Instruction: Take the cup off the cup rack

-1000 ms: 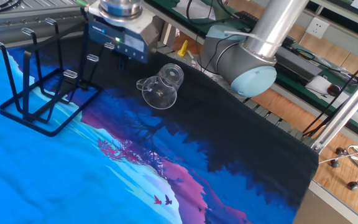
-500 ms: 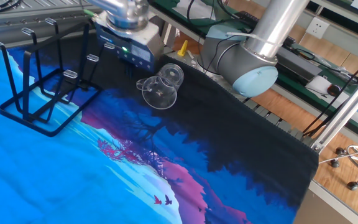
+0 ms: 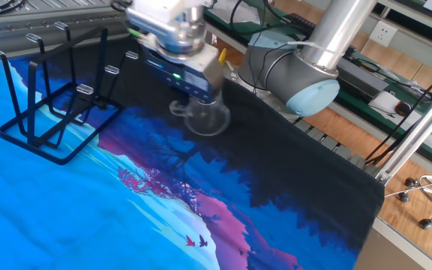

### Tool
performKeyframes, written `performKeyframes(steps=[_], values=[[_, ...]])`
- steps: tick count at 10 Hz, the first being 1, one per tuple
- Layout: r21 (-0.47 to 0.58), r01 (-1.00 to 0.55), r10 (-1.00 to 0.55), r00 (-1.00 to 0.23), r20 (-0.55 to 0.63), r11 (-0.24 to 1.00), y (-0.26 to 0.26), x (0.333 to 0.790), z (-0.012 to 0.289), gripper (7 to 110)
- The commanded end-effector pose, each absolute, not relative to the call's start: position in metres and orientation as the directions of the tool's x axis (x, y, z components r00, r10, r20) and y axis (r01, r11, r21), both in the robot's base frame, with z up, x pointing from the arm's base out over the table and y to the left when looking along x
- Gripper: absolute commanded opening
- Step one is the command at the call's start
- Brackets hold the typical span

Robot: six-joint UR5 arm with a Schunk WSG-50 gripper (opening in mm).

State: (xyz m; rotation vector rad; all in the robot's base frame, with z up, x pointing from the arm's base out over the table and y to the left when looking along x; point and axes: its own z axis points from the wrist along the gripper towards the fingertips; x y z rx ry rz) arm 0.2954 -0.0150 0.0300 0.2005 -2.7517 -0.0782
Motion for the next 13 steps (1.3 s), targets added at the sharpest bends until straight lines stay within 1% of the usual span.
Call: performKeyframes(steps=[1,2,3,5,6,7,8,9,11,12,13], values=[[0.121,-0.064,-0.109,-0.905,0.412,0.991,0.045,0.28,0.046,7],[0.122,-0.039,-0.086,-0.906,0.414,0.992,0.068,0.282,0.048,7],[0.116,-0.011,-0.058,-0.908,0.416,0.993,0.089,0.285,0.044,7],[0.171,0.02,-0.054,-0.909,0.414,0.985,0.119,0.278,0.019,7],[0.144,0.035,-0.031,-0.902,0.431,0.989,0.119,0.268,0.012,7],[0.118,0.039,-0.017,-0.897,0.441,0.992,0.113,0.265,0.012,7],[0.105,0.028,-0.021,-0.899,0.438,0.994,0.106,0.272,0.017,7],[0.118,0.017,-0.036,-0.9,0.434,0.993,0.103,0.281,0.029,7],[0.121,-0.014,-0.061,-0.919,0.39,0.993,0.076,0.311,0.067,7],[0.117,-0.031,-0.069,-0.937,0.342,0.993,0.057,0.328,0.081,7],[0.066,-0.081,-0.097,-0.949,0.301,0.995,0.027,0.342,0.088,7]])
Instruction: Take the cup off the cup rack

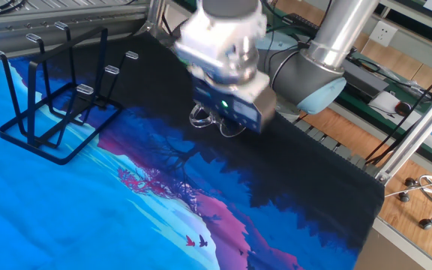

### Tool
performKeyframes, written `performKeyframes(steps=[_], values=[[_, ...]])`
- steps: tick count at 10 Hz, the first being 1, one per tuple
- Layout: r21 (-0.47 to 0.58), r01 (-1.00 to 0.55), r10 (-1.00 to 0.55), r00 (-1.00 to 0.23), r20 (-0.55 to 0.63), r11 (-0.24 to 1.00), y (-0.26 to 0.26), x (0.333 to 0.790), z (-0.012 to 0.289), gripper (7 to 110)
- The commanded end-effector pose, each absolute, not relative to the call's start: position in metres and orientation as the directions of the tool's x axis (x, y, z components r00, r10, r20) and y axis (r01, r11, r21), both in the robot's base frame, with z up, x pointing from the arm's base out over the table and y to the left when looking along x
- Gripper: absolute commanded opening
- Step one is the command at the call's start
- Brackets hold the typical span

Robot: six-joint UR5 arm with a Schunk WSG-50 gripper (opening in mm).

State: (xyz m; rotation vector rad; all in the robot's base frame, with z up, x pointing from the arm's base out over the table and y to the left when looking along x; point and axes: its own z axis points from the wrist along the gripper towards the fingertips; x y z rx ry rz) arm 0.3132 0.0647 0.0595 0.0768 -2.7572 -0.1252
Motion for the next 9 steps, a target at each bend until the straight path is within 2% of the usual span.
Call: performKeyframes(steps=[1,2,4,7,9], values=[[-0.013,-0.158,-0.149,-0.953,0.263,0.987,0.004,0.354,0.085,7],[-0.08,-0.225,-0.2,-0.948,0.249,0.971,-0.015,0.362,0.085,7],[-0.033,-0.228,-0.216,-0.952,0.22,0.973,-0.003,0.367,0.082,7],[-0.093,-0.171,-0.151,-0.97,0.192,0.981,-0.013,0.375,0.082,7],[-0.01,-0.204,-0.202,-0.976,0.078,0.979,0.011,0.4,0.077,7]])
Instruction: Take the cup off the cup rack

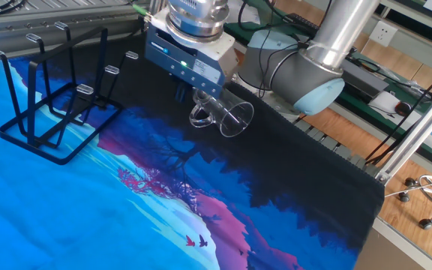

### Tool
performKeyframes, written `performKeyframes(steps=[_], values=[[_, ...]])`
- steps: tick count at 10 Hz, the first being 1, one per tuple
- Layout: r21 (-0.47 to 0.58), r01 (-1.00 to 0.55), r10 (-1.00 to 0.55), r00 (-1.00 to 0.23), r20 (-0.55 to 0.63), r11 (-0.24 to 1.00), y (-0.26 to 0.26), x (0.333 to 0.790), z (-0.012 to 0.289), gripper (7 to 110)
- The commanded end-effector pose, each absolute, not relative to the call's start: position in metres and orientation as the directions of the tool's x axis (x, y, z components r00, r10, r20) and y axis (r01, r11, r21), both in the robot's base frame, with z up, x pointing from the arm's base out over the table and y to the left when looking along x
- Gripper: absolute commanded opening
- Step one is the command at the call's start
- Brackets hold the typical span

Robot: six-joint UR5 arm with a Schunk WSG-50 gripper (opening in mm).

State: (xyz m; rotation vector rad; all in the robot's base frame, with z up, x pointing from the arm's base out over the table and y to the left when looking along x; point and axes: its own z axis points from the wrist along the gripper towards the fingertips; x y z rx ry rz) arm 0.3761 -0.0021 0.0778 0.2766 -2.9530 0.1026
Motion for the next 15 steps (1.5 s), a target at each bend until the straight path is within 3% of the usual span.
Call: performKeyframes(steps=[1,2,3,5,6,8,11,13,15], values=[[0.02,-0.233,-0.233,-0.972,-0.01,0.972,0.023,0.42,0.076,7],[0.054,-0.245,-0.242,-0.968,-0.063,0.968,0.034,0.43,0.077,7],[0.018,-0.23,-0.229,-0.972,-0.059,0.973,0.025,0.431,0.077,7],[0.006,-0.177,-0.178,-0.984,0.03,0.984,0.018,0.41,0.076,7],[0.005,-0.153,-0.153,-0.983,0.103,0.988,0.018,0.365,0.086,7],[-0.055,-0.159,-0.152,-0.981,0.117,0.986,0.001,0.312,0.08,7],[-0.046,-0.116,-0.105,-0.974,0.203,0.992,0.004,0.262,0.069,7],[-0.003,-0.106,-0.103,-0.974,0.202,0.994,0.017,0.266,0.065,7],[-0.053,-0.18,-0.172,-0.976,0.133,0.982,0.003,0.294,0.064,7]])
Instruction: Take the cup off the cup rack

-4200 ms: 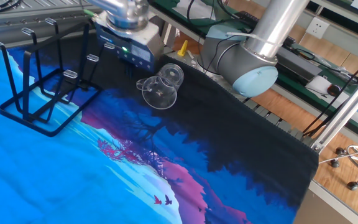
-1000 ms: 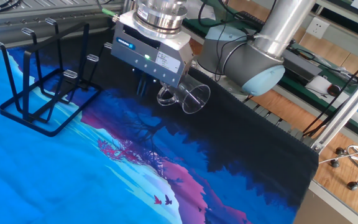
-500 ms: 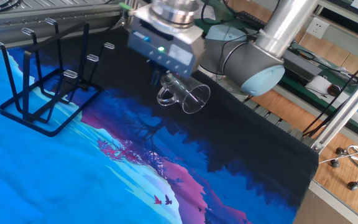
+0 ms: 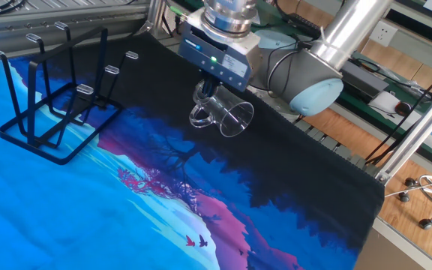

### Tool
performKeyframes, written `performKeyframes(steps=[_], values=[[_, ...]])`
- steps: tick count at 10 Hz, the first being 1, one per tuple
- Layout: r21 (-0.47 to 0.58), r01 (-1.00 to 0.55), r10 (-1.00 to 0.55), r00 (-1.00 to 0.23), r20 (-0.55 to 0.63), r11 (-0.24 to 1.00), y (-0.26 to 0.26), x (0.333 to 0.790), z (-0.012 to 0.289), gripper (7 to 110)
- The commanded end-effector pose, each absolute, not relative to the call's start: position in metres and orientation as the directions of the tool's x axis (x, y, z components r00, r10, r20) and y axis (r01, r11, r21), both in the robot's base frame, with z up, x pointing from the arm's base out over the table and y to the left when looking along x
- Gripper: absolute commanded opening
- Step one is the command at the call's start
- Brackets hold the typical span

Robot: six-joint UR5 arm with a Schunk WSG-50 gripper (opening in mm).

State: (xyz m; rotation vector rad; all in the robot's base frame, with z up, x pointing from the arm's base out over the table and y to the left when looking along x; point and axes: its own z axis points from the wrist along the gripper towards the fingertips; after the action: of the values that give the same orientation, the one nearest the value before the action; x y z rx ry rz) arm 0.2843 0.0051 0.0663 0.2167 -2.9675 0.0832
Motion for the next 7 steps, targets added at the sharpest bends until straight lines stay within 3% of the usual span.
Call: performKeyframes(steps=[1,3,4,6,7], values=[[-0.075,-0.243,-0.239,-0.969,0.062,0.967,0.0,0.313,0.062,7],[-0.115,-0.31,-0.315,-0.949,-0.023,0.944,-0.004,0.338,0.063,7],[-0.134,-0.297,-0.302,-0.953,-0.016,0.945,-0.009,0.338,0.063,7],[-0.291,-0.276,-0.267,-0.961,0.073,0.916,-0.055,0.322,0.074,7],[-0.319,-0.282,-0.261,-0.959,0.107,0.905,-0.071,0.312,0.077,7]])
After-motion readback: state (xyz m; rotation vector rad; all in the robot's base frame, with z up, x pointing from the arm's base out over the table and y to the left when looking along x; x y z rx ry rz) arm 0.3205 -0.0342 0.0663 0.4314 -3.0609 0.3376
